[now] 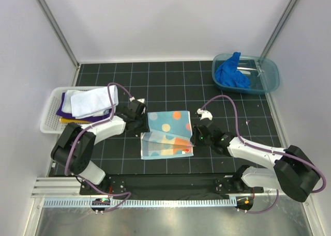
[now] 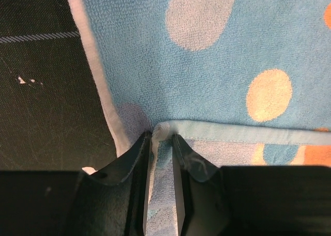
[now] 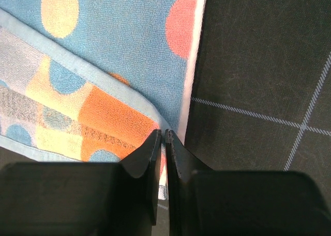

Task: Fold and stack the towels
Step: Fold the towel

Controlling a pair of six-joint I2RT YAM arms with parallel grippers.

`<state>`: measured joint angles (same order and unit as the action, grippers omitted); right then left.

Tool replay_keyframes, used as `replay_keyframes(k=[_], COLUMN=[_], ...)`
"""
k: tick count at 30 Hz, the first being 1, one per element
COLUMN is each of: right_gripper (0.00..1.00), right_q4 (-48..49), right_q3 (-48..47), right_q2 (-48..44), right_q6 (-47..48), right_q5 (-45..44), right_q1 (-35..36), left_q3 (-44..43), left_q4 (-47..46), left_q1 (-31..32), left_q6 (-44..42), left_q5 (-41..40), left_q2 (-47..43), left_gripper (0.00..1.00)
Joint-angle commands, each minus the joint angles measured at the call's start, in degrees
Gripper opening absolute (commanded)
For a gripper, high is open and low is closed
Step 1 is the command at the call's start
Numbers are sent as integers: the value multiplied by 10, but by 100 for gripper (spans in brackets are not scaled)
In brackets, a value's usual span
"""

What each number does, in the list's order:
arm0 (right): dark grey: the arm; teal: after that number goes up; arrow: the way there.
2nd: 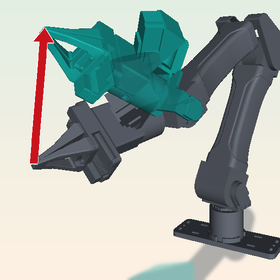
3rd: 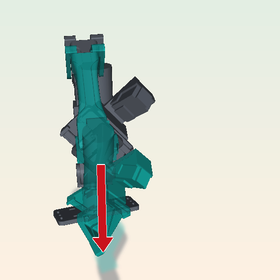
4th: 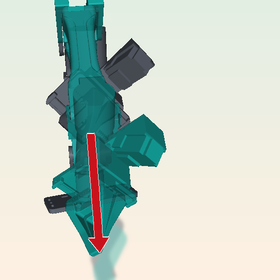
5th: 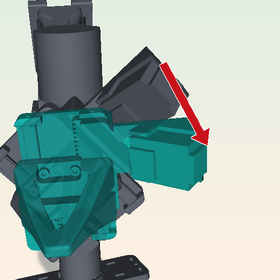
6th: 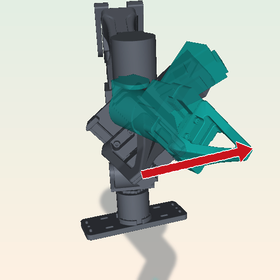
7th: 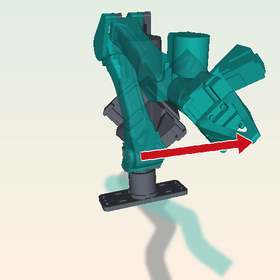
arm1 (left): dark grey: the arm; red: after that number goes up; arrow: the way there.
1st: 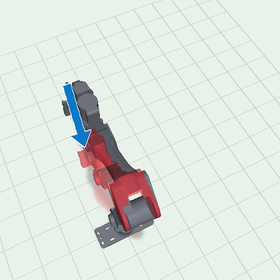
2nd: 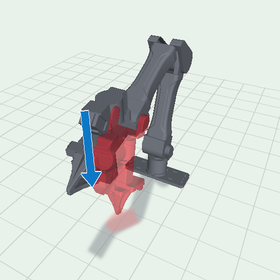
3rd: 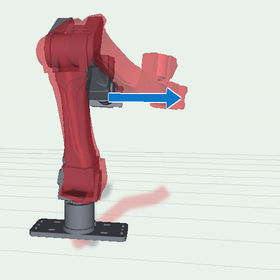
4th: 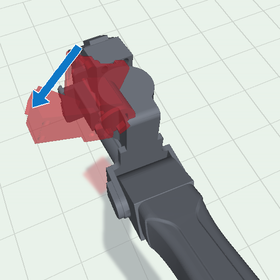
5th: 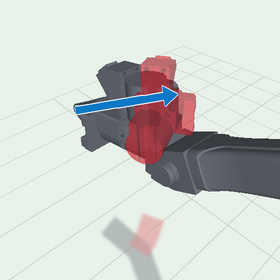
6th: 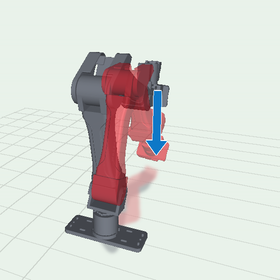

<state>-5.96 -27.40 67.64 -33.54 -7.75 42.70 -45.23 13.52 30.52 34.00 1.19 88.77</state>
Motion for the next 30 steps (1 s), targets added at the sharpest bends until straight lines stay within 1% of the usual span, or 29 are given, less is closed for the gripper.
replay_keyframes(k=[1, 12, 14, 16, 19, 23, 30], right_gripper=[15, 15, 15, 15, 15, 14, 12], right_q4=[25, 29, 31, 31, 31, 30, 31], right_q3=[-3, 0, 1, 1, 1, 2, 4], right_q2=[-2, 0, 0, 0, -2, -7, -13], right_q6=[1, 1, 1, -1, 0, 0, -1], right_q5=[0, 2, 3, 4, 5, 7, 22], right_q1=[4, 4, 4, 4, 4, 4, 4], left_q3=[-18, -21, -21, -19, -15, -8, 15], left_q4=[-4, 12, 12, 11, 12, 11, 11], left_q1=[2, 2, 2, 2, 2, 2, 2], left_q6=[-8, -15, -17, -17, -17, -18, -17], left_q5=[14, 26, 30, 33, 36, 41, 52], left_q2=[-23, -40, -41, -43, -49, -65, -112], left_gripper=[26, 23, 19, 17, 10, 6, 6])
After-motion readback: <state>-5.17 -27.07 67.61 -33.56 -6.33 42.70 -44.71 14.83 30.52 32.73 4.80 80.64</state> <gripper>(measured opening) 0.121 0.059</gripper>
